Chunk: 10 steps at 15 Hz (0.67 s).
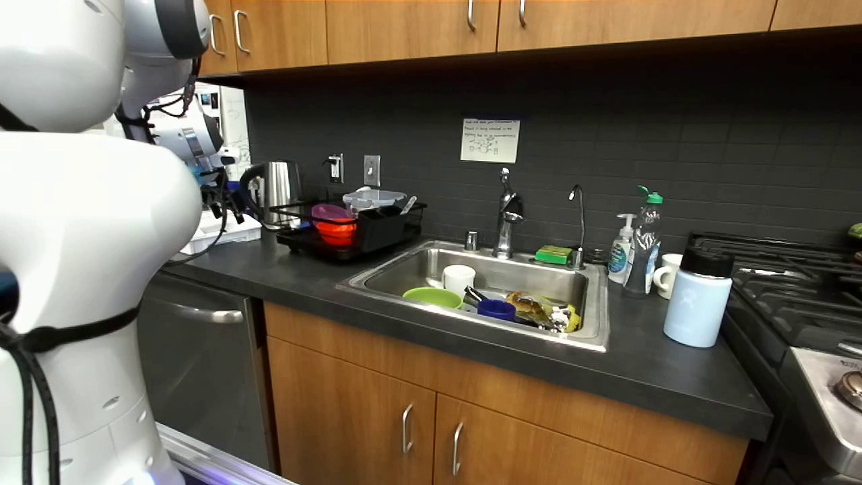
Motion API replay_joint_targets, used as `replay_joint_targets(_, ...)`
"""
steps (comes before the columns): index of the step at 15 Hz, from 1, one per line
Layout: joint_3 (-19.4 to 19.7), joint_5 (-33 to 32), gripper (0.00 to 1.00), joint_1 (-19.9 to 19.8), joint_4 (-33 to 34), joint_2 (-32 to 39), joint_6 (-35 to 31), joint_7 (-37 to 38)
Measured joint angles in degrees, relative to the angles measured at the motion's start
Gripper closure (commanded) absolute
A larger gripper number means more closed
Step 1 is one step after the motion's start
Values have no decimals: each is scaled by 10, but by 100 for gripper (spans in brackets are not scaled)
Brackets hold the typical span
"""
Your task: Open the white object and put the white item on the counter
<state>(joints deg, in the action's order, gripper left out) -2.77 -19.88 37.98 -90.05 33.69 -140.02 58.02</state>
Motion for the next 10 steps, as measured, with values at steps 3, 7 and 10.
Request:
replay_joint_targets(3,7,0,0,0,0,3,0,0)
replay_joint_targets(7,9,0,0,0,0,9,0,0)
replay_joint_targets(10,9,0,0,2,-1,15,0,0)
